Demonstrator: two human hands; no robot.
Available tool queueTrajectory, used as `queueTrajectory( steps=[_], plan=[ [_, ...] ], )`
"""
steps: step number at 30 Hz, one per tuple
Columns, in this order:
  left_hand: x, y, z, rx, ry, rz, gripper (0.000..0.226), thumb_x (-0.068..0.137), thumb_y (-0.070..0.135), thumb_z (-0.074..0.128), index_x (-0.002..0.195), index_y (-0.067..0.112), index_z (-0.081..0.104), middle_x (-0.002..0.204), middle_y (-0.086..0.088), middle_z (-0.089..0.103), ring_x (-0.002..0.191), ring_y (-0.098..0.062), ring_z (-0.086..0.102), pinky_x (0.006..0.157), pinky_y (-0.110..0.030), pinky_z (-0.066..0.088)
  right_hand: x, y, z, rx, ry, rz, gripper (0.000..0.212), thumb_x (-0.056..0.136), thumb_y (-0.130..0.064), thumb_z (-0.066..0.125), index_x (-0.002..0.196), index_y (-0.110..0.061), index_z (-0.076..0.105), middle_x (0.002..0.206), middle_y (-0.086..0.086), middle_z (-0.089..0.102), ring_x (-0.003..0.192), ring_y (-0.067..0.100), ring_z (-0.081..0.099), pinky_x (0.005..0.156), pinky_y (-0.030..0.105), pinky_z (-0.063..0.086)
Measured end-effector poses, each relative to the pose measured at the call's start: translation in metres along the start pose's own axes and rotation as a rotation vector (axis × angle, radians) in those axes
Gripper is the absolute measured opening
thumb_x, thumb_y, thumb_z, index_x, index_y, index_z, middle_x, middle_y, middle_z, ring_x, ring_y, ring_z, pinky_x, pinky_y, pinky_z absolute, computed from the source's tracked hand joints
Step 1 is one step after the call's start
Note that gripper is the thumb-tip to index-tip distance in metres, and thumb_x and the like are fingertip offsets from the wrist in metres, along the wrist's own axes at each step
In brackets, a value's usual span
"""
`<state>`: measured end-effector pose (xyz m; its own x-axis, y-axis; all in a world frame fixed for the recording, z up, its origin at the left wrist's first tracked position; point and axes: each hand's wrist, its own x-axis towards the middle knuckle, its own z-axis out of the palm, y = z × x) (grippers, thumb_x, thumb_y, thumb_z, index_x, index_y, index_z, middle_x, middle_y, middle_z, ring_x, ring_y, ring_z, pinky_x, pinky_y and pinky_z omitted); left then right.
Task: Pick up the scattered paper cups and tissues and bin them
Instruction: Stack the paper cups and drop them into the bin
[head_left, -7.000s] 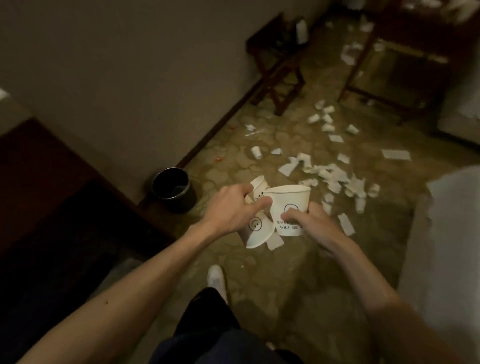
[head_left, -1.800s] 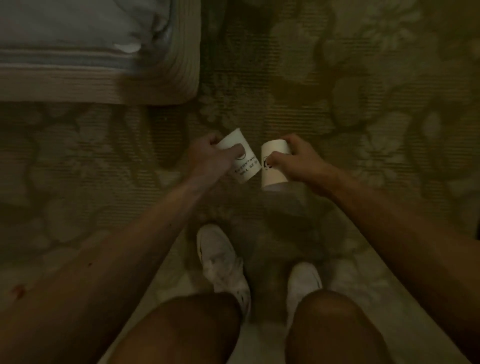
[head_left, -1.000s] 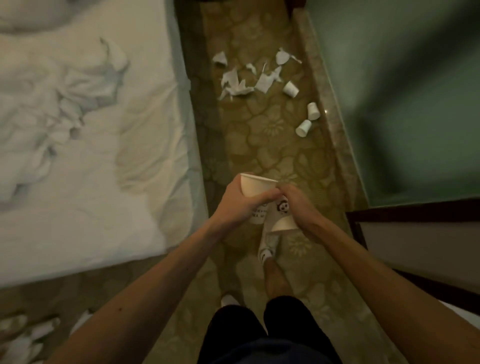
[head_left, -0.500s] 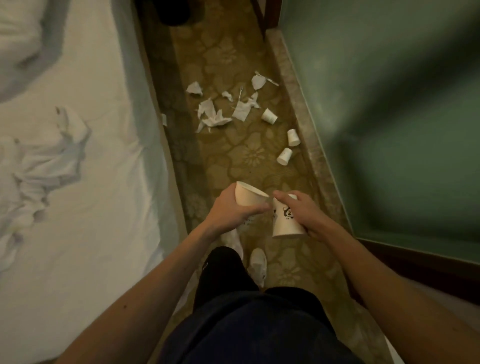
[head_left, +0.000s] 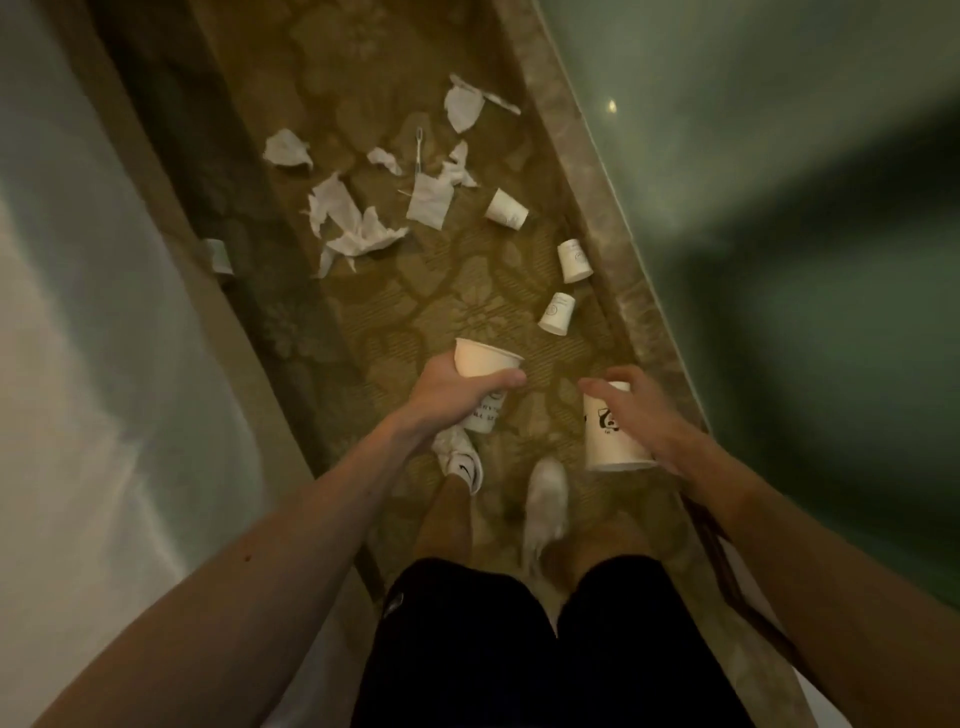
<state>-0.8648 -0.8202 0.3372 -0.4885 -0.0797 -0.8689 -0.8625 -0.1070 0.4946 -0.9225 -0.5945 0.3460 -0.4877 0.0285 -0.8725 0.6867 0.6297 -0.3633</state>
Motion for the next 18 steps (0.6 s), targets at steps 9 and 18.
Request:
queueTrajectory(
  steps=[9,18],
  plan=[
    [0.221,-0.050,0.026,0.025,-0.017,-0.100,0.063,0.059,0.053,0.089,0.110,0.023,0.067,0.098,0.005,0.074,0.088,-0.013,0.072,0.071,-0.031,0.060,0.227,0.038,0.020,-0.129,-0.009,0.039,0.052,0.084,-0.050,0.068,0.129,-0.028,0.056,0.098,-0.009,0.057,0.078,0.000,0.052,0.058,0.021,0.036],
    [0.403,-0.084,0.103,-0.092,-0.053,-0.083,0.046,0.065,0.045,0.088,0.102,0.024,0.071,0.094,0.006,0.077,0.084,-0.009,0.074,0.071,-0.029,0.061,0.423,0.076,0.030,-0.151,0.000,0.034,0.072,0.086,-0.044,0.067,0.147,-0.022,0.037,0.115,-0.002,0.054,0.077,0.002,0.054,0.054,0.017,0.039]
  ],
)
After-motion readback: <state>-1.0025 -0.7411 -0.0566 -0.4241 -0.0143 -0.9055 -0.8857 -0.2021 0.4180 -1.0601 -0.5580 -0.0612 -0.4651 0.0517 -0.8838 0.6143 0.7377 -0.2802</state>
